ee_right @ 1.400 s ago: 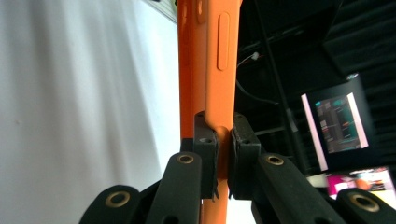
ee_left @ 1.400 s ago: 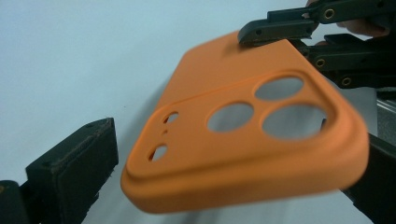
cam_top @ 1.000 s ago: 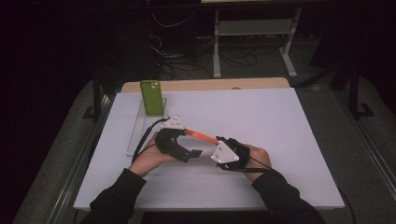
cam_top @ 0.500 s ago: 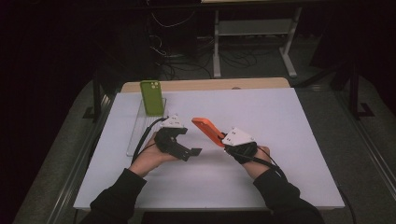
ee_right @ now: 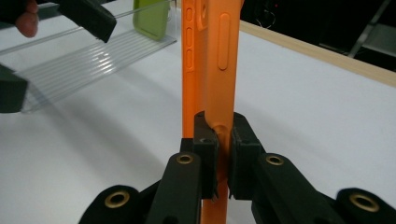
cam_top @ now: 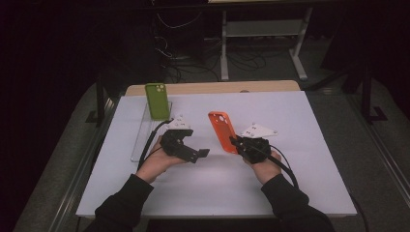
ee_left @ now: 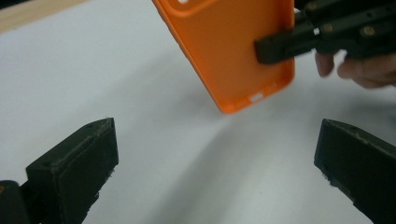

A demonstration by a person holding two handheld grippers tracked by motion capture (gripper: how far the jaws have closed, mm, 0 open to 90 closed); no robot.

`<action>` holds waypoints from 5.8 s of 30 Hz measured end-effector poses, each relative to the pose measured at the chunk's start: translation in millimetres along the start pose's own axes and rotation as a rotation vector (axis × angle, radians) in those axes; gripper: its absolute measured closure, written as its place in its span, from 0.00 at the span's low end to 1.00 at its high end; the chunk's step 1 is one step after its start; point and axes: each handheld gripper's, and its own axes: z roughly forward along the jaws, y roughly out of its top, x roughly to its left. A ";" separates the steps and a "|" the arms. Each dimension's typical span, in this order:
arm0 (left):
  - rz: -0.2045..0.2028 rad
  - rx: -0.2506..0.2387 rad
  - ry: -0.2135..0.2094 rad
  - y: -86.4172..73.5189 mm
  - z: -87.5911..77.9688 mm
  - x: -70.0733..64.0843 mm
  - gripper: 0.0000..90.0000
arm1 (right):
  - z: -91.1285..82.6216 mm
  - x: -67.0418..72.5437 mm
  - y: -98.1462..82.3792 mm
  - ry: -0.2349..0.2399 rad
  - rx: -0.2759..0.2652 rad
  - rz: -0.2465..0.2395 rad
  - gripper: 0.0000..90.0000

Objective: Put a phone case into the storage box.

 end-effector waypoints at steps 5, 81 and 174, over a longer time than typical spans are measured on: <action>-0.038 -0.046 0.001 9.2 -0.4 4.6 0.00 | 1.4 7.4 1.1 0.000 0.005 0.010 0.92; -0.101 -0.217 0.015 25.9 15.7 -1.2 0.18 | -3.1 18.7 -2.6 0.172 -0.011 -0.021 0.46; -0.309 -0.084 0.827 51.8 -28.5 155.8 0.17 | -65.6 -40.6 -76.7 0.048 0.006 0.001 0.00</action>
